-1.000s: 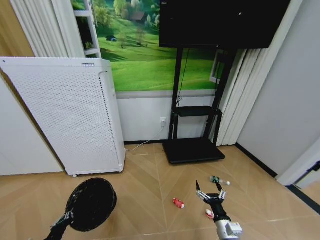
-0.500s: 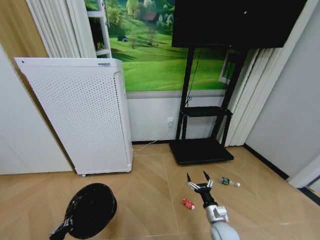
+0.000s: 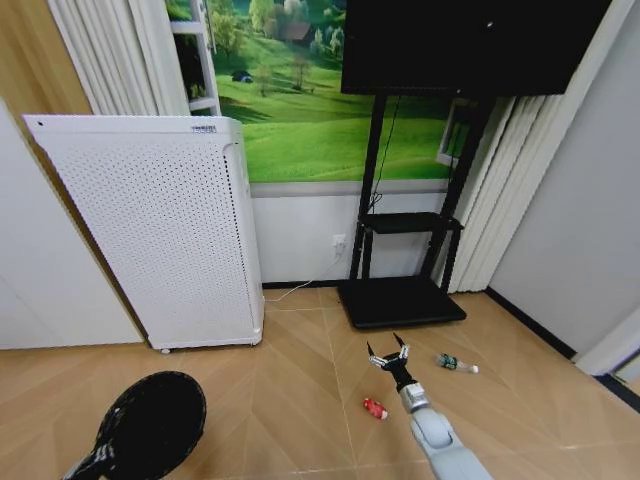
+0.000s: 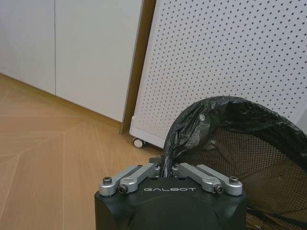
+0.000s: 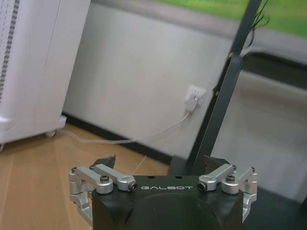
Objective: Pick up the trash bin and place the garbage on the floor into it.
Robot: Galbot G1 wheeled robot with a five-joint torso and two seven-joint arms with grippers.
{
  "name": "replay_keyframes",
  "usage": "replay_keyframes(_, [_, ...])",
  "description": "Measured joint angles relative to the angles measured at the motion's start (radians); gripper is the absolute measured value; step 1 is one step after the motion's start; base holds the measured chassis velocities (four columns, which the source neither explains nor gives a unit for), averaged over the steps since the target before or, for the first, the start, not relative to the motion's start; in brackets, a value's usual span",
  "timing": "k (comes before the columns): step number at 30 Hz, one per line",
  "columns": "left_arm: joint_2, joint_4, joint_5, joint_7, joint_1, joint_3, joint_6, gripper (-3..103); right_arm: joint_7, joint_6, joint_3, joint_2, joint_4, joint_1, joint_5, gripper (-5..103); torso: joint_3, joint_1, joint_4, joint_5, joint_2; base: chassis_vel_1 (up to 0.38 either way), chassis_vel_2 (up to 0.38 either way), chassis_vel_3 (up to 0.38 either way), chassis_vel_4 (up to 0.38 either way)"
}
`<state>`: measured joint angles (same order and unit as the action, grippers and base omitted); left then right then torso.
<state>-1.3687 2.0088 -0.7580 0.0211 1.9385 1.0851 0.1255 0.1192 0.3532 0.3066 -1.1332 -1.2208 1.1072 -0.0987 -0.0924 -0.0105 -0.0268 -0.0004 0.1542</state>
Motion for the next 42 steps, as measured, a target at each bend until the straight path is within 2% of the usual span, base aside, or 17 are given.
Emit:
replay_keyframes(3, [-0.002,0.006,0.0,0.001,-0.001,0.002,-0.002,4,0.027,-0.005,-0.015,0.003,0.049,-0.021,-0.005,100,0.0,0.0,0.0004,0.0005,0.0,0.0,0.0,0.0,0.0])
replay_keyframes(6, [-0.009,0.015,0.001,0.001,-0.001,0.003,-0.002,4,0.045,-0.005,-0.023,-0.001,0.146,-0.031,0.04,100,0.0,0.0,0.0005,0.0006,0.0,0.0,0.0,0.0,0.0])
replay_keyframes(9, [-0.01,0.015,0.003,0.001,-0.001,0.003,-0.002,4,0.045,-0.006,-0.024,-0.003,0.171,-0.029,0.059,100,0.0,0.0,0.0004,0.0004,0.0,0.0,0.0,0.0,0.0])
replay_keyframes(15, [-0.014,0.026,0.006,0.0,-0.002,0.002,-0.002,4,0.062,-0.05,-0.049,-0.015,0.266,-0.04,0.102,100,0.0,0.0,0.0005,0.0009,0.0,0.0,0.0,0.0,0.0])
replay_keyframes(17, [-0.016,0.033,0.007,-0.002,-0.001,0.002,-0.002,4,0.097,-0.096,-0.067,0.002,0.277,-0.039,0.103,100,0.0,0.0,0.0004,0.0,0.0,0.0,0.0,0.0,0.0])
replay_keyframes(23, [-0.021,0.039,0.011,-0.004,0.002,0.0,-0.002,4,0.156,-0.131,-0.076,0.006,0.294,-0.036,0.114,100,0.0,0.0,0.0004,0.0004,0.0,0.0,0.0,0.0,0.0])
replay_keyframes(27, [-0.016,0.054,0.018,-0.017,-0.001,-0.007,0.008,4,0.2,-0.143,-0.08,-0.021,0.358,-0.045,0.149,100,0.0,0.0,0.0004,0.0004,0.0,0.0,0.0,0.0,0.0])
replay_keyframes(36, [-0.01,0.074,0.019,-0.029,-0.002,-0.018,0.02,4,0.205,-0.137,-0.092,-0.065,0.435,-0.086,0.181,100,0.0,0.0,0.0005,0.0001,0.0,0.0,0.0,0.0,0.0])
replay_keyframes(42, [-0.011,0.081,0.019,-0.032,-0.004,-0.031,0.025,4,0.133,-0.189,-0.113,-0.089,0.495,-0.139,0.189,100,0.0,0.0,0.0005,0.0004,0.0,0.0,0.0,0.0,0.0])
